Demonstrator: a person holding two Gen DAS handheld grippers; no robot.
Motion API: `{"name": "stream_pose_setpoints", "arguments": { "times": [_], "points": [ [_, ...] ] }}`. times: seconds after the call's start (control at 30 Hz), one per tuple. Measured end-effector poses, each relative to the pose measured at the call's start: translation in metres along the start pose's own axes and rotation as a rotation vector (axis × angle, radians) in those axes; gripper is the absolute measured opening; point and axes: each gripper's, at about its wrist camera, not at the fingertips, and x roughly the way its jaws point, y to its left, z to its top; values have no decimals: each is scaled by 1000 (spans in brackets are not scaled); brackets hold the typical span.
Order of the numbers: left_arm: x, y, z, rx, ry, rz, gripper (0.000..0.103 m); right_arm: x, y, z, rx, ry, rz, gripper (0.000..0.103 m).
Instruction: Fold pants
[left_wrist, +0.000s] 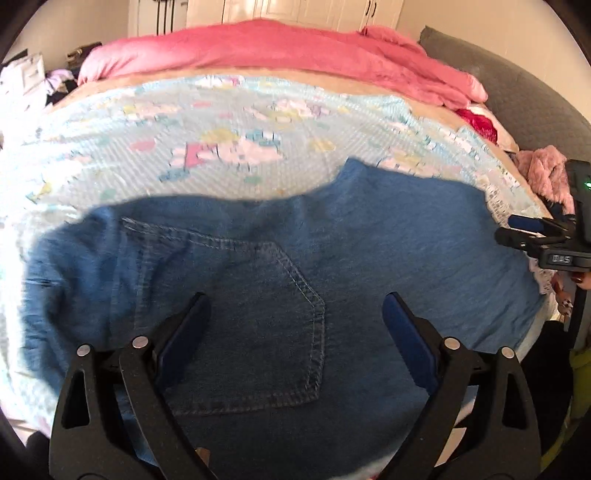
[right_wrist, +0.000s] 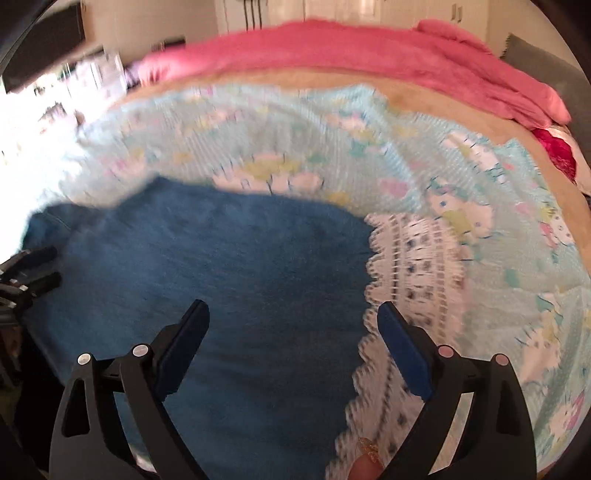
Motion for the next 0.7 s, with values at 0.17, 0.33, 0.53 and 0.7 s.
{"name": "stream_pose_setpoints", "arguments": {
  "times": [0.17,0.33,0.53,0.7],
  "points": [
    [-37,-20,0,63,-75,3,93,-58,4,-22,3,-102,2,92],
    [-46,-49,-16,142,-73,-3,93,-83,21,-49,7,-133,28,92],
    [-19,-65,-38,200,8,43,94,-56,56,-60,-27,-54,34,92],
    [2,-56,-57,190,77,60,94,-22,36,-74,41,95,-61,90]
  ]
}}
